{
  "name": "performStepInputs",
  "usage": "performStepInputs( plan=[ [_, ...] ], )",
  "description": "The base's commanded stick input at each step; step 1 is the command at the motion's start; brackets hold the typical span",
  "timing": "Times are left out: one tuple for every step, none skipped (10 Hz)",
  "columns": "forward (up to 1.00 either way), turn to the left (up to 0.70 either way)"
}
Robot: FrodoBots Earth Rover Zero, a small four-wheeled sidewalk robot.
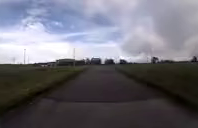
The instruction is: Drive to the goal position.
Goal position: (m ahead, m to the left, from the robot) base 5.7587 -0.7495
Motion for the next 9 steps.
performStepInputs(
  plan=[
    [0.0,0.0],
    [0.0,0.0],
    [0.0,0.0],
    [0.0,0.0],
    [0.0,0.0],
    [0.0,0.0],
    [0.0,0.0],
    [0.01,0.0],
    [0.73,0.0]
  ],
)
